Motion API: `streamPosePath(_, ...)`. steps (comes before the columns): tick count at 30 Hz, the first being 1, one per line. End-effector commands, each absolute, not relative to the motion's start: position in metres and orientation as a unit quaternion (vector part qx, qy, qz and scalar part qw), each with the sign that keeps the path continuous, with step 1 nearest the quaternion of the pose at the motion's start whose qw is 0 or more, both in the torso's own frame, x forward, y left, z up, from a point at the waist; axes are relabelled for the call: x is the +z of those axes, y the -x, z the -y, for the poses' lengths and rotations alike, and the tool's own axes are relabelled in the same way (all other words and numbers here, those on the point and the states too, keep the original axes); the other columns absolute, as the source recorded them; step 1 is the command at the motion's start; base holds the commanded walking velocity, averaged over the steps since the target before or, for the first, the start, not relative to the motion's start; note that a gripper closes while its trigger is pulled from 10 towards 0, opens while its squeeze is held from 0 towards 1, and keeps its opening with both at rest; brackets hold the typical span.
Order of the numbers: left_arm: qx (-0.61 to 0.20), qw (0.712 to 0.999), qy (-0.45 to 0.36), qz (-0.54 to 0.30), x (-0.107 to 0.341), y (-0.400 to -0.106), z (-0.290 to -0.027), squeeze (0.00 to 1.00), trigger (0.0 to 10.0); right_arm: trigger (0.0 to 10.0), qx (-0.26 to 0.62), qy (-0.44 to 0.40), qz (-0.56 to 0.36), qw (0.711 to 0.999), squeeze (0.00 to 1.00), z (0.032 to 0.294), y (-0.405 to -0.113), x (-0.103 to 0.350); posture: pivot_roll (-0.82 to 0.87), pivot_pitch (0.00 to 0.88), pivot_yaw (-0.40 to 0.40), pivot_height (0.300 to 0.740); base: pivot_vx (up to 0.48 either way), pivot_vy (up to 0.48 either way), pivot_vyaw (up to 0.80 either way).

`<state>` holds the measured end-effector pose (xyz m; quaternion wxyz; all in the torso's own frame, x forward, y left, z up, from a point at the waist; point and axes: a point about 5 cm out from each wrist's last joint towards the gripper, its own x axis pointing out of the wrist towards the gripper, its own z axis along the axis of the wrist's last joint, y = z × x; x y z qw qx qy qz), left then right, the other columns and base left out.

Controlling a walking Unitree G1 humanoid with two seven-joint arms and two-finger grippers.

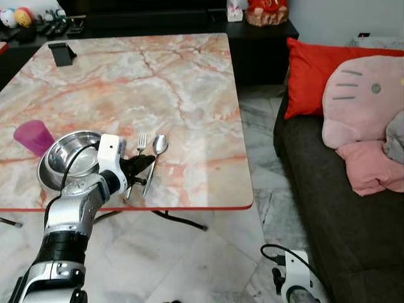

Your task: Setting the table

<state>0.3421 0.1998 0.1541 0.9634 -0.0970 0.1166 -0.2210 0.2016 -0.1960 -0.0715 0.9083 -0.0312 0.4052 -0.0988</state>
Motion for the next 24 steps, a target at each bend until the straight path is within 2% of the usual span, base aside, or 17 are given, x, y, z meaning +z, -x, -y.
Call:
streamPosePath(1,-0.205,0.963,0.120,-0.125,0.155,-0.339,-0.206,0.00,10.0,10.0,-0.096,0.033,-0.420,0.902,0.00,0.195,-0.195,-0.076,0.06,0.087,0.043,0.740,0.000,0.000,0.00)
streamPosePath(4,-0.196,0.959,0.157,-0.129,0.157,-0.339,-0.207,0.00,10.0,10.0,-0.094,0.035,-0.422,0.901,0.00,0.195,-0.195,-0.076,0.06,0.085,0.042,0.740,0.000,0.000,0.00)
streamPosePath(13,-0.209,0.947,0.160,-0.185,0.150,-0.333,-0.205,0.00,10.0,10.0,-0.092,0.035,-0.423,0.901,0.00,0.193,-0.194,-0.076,0.06,0.080,0.046,0.740,0.000,0.000,0.00)
streamPosePath(24,-0.216,0.942,0.147,-0.209,0.145,-0.329,-0.201,0.00,10.0,10.0,-0.091,0.037,-0.424,0.900,0.00,0.192,-0.194,-0.077,0.06,0.070,0.047,0.740,0.000,0.000,0.00)
